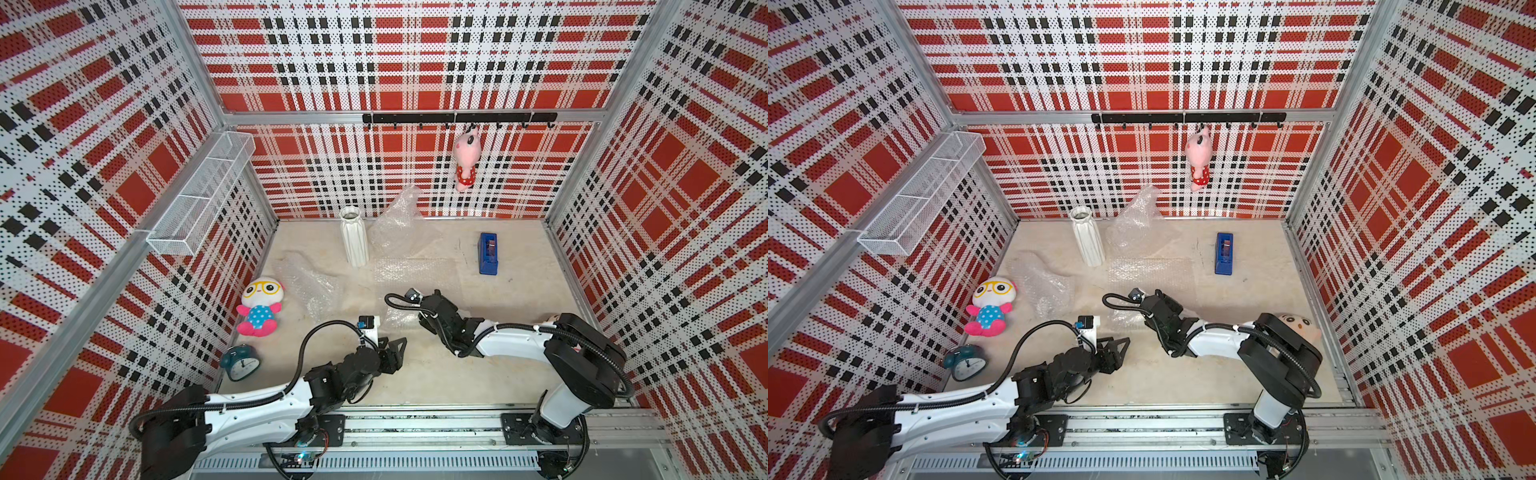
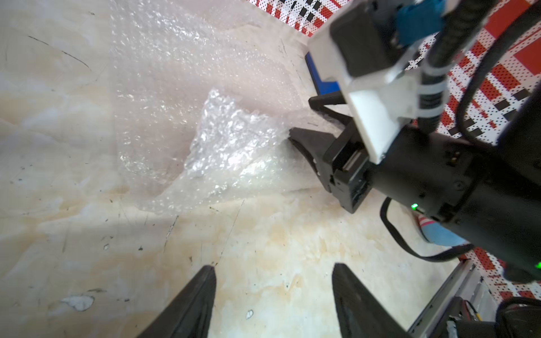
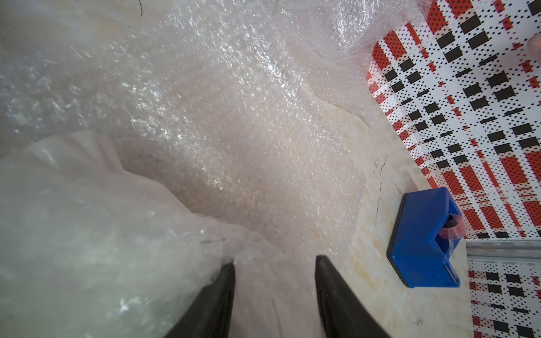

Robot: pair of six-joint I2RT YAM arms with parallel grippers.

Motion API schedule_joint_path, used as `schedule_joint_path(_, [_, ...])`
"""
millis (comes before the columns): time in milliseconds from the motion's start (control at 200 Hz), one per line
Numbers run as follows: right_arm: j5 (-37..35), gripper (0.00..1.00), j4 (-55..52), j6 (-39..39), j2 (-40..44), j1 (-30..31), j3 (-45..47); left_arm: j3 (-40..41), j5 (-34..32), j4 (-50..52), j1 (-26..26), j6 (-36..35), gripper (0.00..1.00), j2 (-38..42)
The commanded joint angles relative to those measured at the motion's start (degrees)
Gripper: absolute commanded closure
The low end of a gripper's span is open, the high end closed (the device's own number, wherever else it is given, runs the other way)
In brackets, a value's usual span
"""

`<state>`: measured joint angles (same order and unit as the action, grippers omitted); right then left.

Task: Wrap vases in bubble wrap
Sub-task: Wrap the vase in bubble wrap.

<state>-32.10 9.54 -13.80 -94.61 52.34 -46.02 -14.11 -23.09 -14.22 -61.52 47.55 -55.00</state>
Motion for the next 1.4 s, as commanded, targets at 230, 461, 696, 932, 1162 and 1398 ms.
schedule_joint_path(230, [3.61, 0.51, 1.41, -0.39, -1.96, -1.0, 0.06, -5.37, 9.06, -9.41, 11.74, 0.31, 0.28, -13.68])
schedule_joint_path(461, [4.88, 0.49, 2.22, -1.38, -3.04, -2.27, -0.68, -10.71, 10.63, -6.0, 16.12, 0.87, 0.19, -20.97])
schedule_joint_path(696, [6.43, 0.46, 2.76, -2.01, -2.97, -3.68, -0.77, -14.82, 10.96, -1.65, 18.0, 1.28, 0.16, -26.55])
schedule_joint_path(932, [8.8, 0.38, 2.27, -2.01, -0.16, -5.54, -1.19, -15.25, 11.15, -0.2, 18.54, 1.59, 0.16, -28.95])
schedule_joint_path(1162, [13.33, 0.28, 2.46, -4.19, 6.11, -8.77, 0.32, -15.37, 11.1, -0.31, 18.8, 0.99, 0.16, -29.63])
schedule_joint_path(1398, [26.92, 0.21, 9.22, -14.86, 16.95, -10.62, 9.0, -15.9, 11.48, -0.44, 19.81, 0.11, 0.16, -29.89])
